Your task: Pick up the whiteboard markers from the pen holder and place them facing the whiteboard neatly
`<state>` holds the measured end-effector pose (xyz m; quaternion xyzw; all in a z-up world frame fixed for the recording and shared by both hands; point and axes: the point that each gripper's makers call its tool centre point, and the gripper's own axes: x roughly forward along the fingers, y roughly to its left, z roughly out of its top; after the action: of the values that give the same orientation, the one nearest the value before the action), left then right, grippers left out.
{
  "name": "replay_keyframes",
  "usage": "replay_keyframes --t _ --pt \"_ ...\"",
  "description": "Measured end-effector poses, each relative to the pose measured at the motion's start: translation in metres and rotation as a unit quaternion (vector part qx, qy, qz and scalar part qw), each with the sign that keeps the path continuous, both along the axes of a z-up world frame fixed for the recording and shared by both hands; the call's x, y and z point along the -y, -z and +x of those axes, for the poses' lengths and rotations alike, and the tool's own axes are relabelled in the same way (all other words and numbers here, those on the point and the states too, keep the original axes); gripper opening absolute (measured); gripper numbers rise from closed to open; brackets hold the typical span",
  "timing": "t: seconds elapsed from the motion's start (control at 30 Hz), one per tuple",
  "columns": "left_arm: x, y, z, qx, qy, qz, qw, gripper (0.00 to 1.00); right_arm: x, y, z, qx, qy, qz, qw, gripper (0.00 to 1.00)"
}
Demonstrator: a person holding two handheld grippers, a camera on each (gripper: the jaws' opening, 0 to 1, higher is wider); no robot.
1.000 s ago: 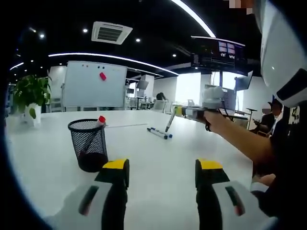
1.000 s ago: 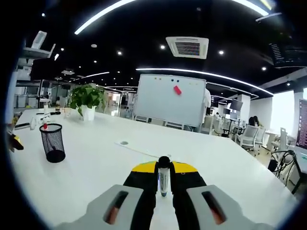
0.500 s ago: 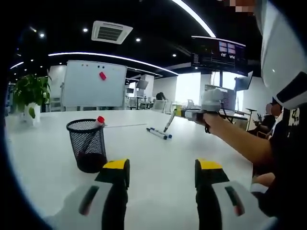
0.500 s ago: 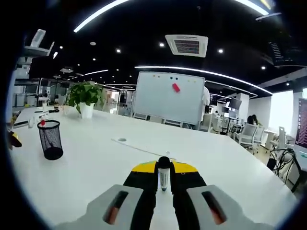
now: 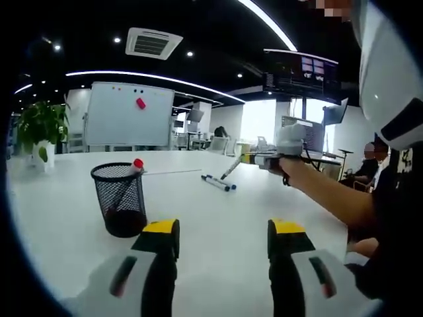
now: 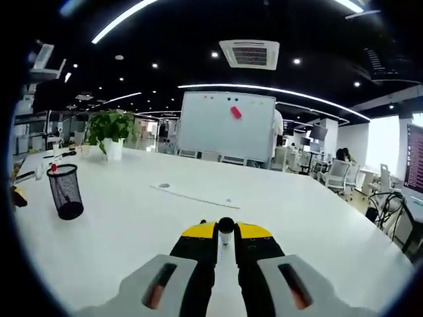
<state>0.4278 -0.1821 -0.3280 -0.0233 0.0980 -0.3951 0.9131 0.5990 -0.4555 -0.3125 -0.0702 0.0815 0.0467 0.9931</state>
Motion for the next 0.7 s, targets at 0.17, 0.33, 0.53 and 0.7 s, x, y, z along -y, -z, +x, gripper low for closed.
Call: replay_keyframes --t 0.17,0.33,0.53,0.7 --pt "0.0 0.0 -0.001 0.0 0.001 -0.002 1.0 0.55 -0.002 0.006 0.001 -0.007 -0.002 0.0 1.0 0.13" --pt "-0.002 0.0 -0.002 0.001 -0.002 -0.003 1.0 0.55 -0.002 0.004 0.001 -0.005 0.001 -0.001 1.0 0.13" --pt "-0.004 -0.001 -0.003 0.002 -0.002 -0.005 1.0 0.54 -0.001 0.011 0.001 -0.016 0.011 -0.001 0.9998 0.13" --pt "-0.005 -0.003 -0.004 0.001 -0.003 -0.012 0.9999 0.54 0.001 0.015 0.003 -0.028 0.012 -0.002 0.9995 0.13"
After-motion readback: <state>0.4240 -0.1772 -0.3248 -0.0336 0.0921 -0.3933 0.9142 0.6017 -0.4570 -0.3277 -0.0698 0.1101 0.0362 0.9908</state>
